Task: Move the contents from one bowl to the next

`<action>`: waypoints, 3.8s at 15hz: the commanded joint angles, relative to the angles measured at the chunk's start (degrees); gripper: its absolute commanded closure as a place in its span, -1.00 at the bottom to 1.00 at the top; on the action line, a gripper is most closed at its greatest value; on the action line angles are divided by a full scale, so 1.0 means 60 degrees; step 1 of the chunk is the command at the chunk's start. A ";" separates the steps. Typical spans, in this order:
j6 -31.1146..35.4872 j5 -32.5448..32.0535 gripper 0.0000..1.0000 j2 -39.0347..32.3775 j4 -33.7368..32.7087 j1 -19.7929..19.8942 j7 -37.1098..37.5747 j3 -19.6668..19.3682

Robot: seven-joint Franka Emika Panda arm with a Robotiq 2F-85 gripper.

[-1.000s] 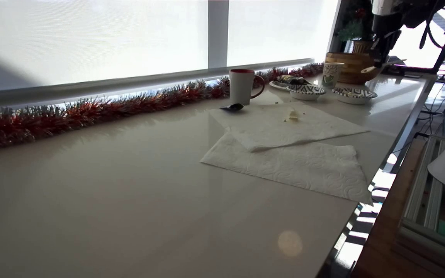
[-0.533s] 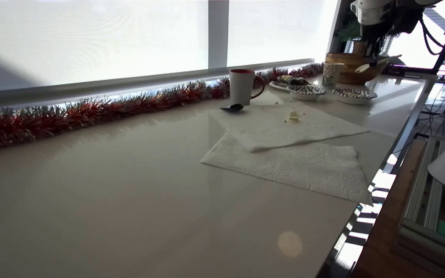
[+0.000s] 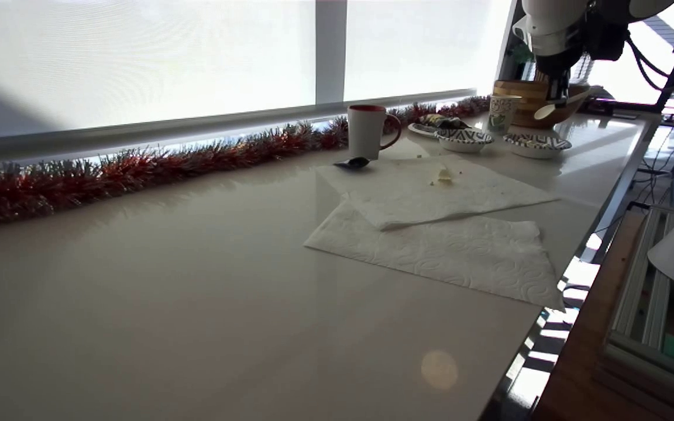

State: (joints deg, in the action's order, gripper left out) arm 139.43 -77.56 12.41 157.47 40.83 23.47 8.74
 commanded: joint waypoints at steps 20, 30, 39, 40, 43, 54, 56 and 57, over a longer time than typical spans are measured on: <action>0.3036 0.9464 0.93 0.2248 0.0083 -1.0240 -0.9596 -0.8775; 0.1382 0.9188 0.93 0.3307 -0.0023 -1.1580 -1.0637 -0.9875; 0.1416 0.9433 0.93 0.3456 -0.0028 -1.4284 -1.2668 -1.2032; 0.1583 0.9396 0.93 0.3353 -0.0027 -1.4624 -1.2735 -1.2324; 0.2192 0.9275 0.93 0.3169 -0.0026 -1.5765 -1.2888 -1.3218; 0.4885 0.8902 0.93 0.2040 -0.0027 -2.0086 -1.2794 -1.6964; 0.5137 0.8875 0.93 0.1871 -0.0029 -2.0755 -1.2756 -1.7597; 0.5128 0.8863 0.93 0.1806 -0.0030 -2.1041 -1.2763 -1.7865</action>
State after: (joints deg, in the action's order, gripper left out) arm 168.19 -22.90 25.27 157.29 -80.73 -52.93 -93.84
